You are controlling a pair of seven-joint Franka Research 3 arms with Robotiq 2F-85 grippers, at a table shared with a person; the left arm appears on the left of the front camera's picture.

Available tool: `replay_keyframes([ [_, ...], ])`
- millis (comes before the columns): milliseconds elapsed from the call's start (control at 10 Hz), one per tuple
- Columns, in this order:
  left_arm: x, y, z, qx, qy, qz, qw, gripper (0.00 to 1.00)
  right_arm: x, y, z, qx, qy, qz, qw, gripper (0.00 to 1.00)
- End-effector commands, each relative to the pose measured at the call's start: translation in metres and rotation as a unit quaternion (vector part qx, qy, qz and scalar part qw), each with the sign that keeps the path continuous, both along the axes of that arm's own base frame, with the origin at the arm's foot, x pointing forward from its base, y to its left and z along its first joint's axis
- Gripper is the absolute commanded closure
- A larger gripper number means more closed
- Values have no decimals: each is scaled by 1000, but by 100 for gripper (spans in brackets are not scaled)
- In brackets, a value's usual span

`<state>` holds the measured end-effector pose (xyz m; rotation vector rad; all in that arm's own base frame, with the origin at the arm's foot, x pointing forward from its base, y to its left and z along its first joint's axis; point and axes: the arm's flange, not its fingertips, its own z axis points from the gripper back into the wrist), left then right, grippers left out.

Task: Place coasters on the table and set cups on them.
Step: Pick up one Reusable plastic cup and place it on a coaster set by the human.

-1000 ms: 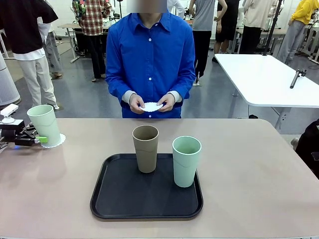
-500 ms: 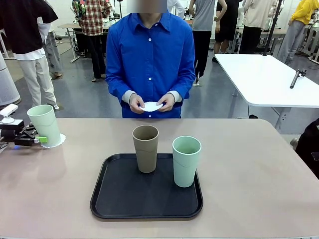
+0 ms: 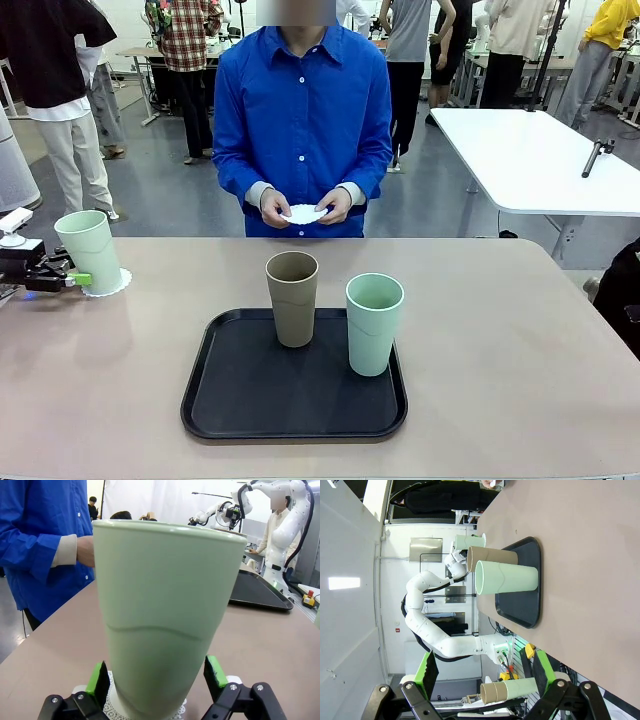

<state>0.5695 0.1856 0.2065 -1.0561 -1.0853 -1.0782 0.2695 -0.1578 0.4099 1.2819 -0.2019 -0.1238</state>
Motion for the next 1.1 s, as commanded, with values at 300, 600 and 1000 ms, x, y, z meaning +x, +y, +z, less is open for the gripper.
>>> replay_keyframes([
  [300, -5, 21, 14, 13, 14, -7, 1000, 0, -1, 0, 0, 5, -9, 1, 1000, 0],
  [600, -13, 35, 25, 32, 13, -5, 999, 0, -1, 0, 0, 5, -9, 1, 1000, 0],
  [1000, -35, 42, 90, 123, 75, 125, 982, 0, -1, 0, 0, 5, -9, 1, 1000, 0],
])
